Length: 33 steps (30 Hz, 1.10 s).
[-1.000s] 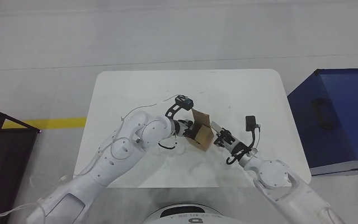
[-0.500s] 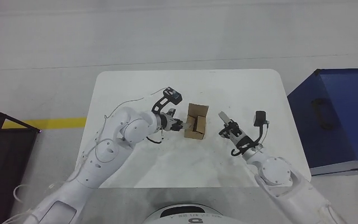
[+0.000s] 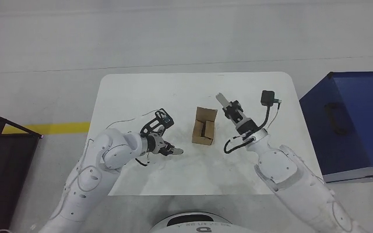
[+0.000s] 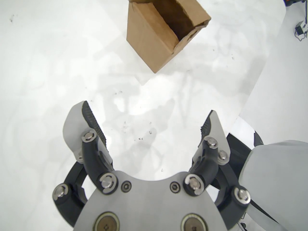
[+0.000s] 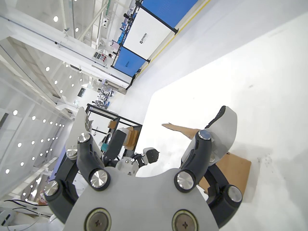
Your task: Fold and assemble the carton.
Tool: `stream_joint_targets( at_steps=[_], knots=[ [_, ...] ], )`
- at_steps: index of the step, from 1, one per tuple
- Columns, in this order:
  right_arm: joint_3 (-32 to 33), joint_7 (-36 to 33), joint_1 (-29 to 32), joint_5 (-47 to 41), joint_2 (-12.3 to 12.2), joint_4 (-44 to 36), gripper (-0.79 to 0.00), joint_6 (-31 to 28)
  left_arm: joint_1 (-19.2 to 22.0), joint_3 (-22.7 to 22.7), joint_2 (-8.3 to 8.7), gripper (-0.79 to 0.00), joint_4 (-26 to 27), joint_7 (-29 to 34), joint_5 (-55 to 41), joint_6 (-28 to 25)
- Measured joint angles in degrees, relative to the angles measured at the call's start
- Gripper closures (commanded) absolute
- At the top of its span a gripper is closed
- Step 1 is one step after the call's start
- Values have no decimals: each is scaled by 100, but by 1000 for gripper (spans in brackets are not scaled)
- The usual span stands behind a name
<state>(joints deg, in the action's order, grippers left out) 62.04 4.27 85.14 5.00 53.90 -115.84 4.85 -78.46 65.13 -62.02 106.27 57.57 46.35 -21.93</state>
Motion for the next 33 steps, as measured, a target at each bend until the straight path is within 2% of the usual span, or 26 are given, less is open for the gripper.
stream_joint_targets(
  at_steps=[3, 8, 14, 18, 24, 28, 33],
  knots=[
    [-208, -162, -417, 137, 92, 80, -785, 296, 27, -156, -28, -785, -88, -318, 174, 146],
    [-662, -540, -1247, 307, 288, 677, -785, 841, 63, -398, -67, -785, -222, -620, 356, 329],
    [-1131, -1442, -1963, -127, 512, 1135, -785, 1603, 75, -493, -86, -785, -328, -838, 459, 559],
    [-1045, -1775, -1840, -400, 528, 822, -785, 1927, 92, -493, -79, -785, -387, -786, 674, 725],
    [-574, -2789, -1331, -793, 390, 289, -785, 2337, 20, -328, -39, -785, -407, -740, 807, 824],
    [-365, -3340, -1082, -737, 309, 278, -785, 2530, -53, -192, -10, -785, -329, -776, 791, 816],
    [-460, -3545, -1046, -524, 306, 413, -785, 2647, -164, -33, 25, -785, -237, -870, 780, 771]
  ],
)
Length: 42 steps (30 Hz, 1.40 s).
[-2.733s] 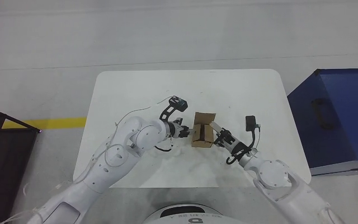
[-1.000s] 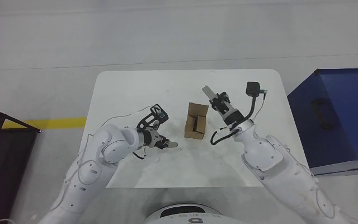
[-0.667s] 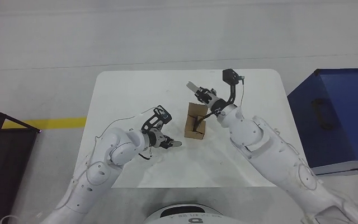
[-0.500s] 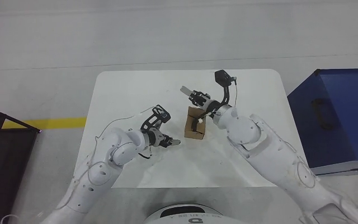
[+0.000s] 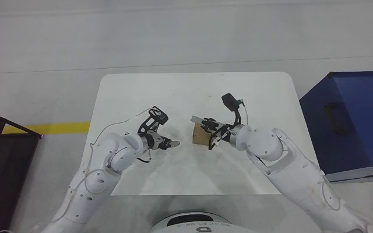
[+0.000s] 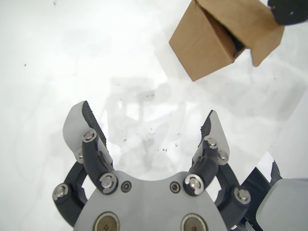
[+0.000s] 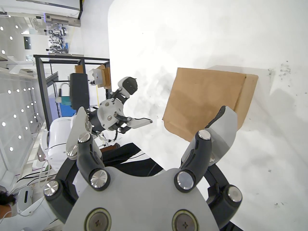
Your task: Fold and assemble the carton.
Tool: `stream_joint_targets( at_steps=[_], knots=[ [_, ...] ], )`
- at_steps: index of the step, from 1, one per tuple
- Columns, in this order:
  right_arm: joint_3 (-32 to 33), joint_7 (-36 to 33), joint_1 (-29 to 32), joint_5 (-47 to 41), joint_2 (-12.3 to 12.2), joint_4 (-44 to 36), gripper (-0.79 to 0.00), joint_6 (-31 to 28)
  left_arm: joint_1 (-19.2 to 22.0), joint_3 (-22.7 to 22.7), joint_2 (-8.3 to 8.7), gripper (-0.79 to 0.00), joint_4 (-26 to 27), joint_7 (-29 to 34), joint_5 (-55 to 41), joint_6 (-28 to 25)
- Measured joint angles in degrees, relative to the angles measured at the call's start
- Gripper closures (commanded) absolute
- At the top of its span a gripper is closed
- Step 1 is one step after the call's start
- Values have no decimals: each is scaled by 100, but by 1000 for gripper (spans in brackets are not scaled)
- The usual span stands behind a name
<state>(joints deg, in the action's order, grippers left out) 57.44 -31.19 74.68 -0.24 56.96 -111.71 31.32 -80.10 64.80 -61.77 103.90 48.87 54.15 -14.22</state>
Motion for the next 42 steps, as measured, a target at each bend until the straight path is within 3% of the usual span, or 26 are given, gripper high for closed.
stream_joint_targets(
  at_steps=[8, 15, 21, 31, 36, 42],
  knots=[
    [-24, 3, -65, -76, 52, 120, -785, -19, -133, 88, 15, -785, 95, -395, -98, -80],
    [-26, 31, 35, -224, 86, 232, -785, -169, 71, -79, -68, -785, -55, -1043, -129, 246],
    [110, 53, 270, -185, 62, 103, -785, -332, 660, -542, -218, -785, -507, -1304, -197, 321],
    [230, 73, 500, -14, 43, -153, -785, -381, 2001, -1755, -631, -785, -1682, -1230, -333, -24],
    [360, 267, 744, 106, 23, -515, -785, -360, 2315, -2126, -798, -785, -2086, -1190, -434, -54],
    [837, 970, 1552, 677, -74, -1316, -785, -198, 2506, -2290, -909, -785, -2308, -1230, -424, -45]
  ],
)
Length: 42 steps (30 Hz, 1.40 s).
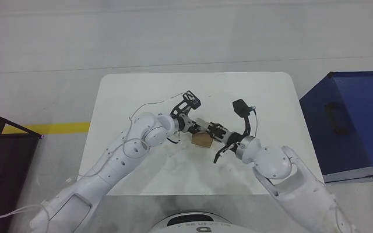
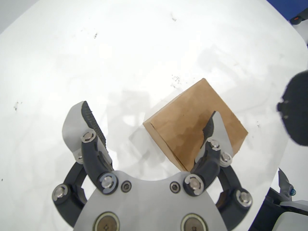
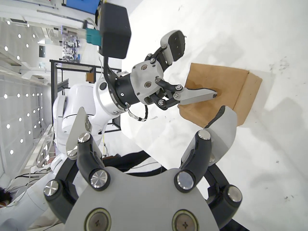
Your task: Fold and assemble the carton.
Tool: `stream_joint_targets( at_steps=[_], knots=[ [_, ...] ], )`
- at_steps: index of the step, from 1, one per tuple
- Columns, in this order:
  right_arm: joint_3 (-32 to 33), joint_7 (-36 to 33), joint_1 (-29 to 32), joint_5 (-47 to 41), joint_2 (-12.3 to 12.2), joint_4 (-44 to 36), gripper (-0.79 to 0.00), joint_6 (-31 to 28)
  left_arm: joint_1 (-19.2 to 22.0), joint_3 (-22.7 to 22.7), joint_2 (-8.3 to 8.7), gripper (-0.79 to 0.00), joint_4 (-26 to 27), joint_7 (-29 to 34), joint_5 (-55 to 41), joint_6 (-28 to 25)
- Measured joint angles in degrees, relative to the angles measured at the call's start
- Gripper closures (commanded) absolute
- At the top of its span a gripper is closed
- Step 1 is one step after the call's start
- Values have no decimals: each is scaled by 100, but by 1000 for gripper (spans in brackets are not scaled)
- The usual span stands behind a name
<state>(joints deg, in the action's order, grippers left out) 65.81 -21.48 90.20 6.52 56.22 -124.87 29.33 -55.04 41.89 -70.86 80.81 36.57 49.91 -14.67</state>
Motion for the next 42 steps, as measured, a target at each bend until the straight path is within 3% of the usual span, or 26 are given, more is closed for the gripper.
stream_joint_targets(
  at_steps=[3, 7, 15, 31, 36, 42],
  knots=[
    [157, 234, 574, 583, -71, -272, -785, 288, 31, 6, -19, -785, -12, -8, 29, 1],
    [90, -157, 1076, 1680, -187, -307, -785, 673, 12, 51, -25, -785, 18, -10, 68, -11],
    [-521, -856, 824, 3066, -197, -105, -785, 855, -18, 62, -43, -785, 43, 69, 133, -137],
    [-1759, -1202, -534, 3409, 223, 921, -782, 1059, -107, 153, -63, -785, 61, 156, 203, -252],
    [-1688, -1120, -745, 3004, 322, 1279, -665, 969, -129, 191, -70, -785, 39, 107, 225, -267],
    [-1494, -1108, -695, 2956, 334, 1357, -643, 1084, -149, 244, -77, -785, 8, 83, 254, -260]
  ],
)
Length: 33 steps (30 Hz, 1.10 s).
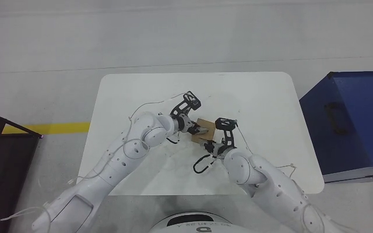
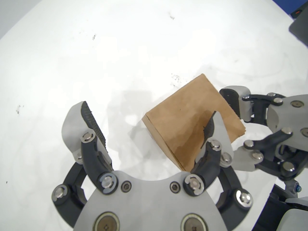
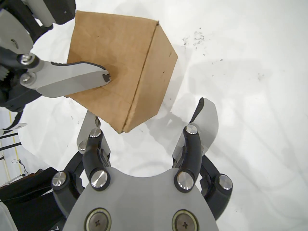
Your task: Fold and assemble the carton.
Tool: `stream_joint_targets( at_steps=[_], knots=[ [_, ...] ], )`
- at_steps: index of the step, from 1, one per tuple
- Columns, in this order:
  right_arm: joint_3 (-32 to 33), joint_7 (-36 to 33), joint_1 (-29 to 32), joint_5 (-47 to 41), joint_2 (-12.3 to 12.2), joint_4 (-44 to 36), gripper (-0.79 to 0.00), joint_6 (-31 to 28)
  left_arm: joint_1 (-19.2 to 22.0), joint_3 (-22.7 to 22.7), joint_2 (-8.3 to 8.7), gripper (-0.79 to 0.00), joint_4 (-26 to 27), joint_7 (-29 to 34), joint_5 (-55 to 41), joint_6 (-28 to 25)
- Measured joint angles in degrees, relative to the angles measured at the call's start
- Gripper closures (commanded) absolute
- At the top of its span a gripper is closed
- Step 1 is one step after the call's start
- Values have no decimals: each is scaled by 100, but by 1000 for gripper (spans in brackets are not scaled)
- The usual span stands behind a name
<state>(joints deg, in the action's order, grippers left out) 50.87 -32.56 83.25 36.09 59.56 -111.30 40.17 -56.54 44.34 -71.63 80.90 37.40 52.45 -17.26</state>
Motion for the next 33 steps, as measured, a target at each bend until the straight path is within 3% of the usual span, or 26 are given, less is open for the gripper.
stream_joint_targets(
  at_steps=[8, 10, 12, 14, 18, 21, 27, 31, 33],
  knots=[
    [399, -180, 349, 310, -92, -406, -610, 236, 19, 65, -10, -785, -27, 37, 38, -37],
    [500, -272, 475, 432, -126, -609, -566, 273, 36, 91, -14, -785, -34, 19, 30, -45],
    [537, -436, 564, 530, -154, -815, -606, 245, 41, 166, -9, -785, -33, -54, 3, -33],
    [567, -602, 594, 681, -178, -1072, -785, 157, 14, 327, 19, -785, -2, -154, -43, -11],
    [659, -450, 576, 650, -160, -1570, -785, 63, -183, 815, 137, -785, 246, -303, -103, 33],
    [667, -424, 580, 621, -156, -1584, -785, 63, -520, 1322, 270, -785, 621, -342, -118, 74],
    [669, -396, 569, 675, -163, -1463, -785, -58, -1638, 2365, 537, -785, 1545, -329, -10, 180],
    [508, -689, 179, 1586, -194, -1016, -785, -818, -2339, 2840, 649, -785, 1934, -339, 44, 102],
    [325, -1049, -136, 2034, -189, -871, -785, -1305, -2493, 2953, 677, -785, 1961, -295, 87, 74]
  ],
)
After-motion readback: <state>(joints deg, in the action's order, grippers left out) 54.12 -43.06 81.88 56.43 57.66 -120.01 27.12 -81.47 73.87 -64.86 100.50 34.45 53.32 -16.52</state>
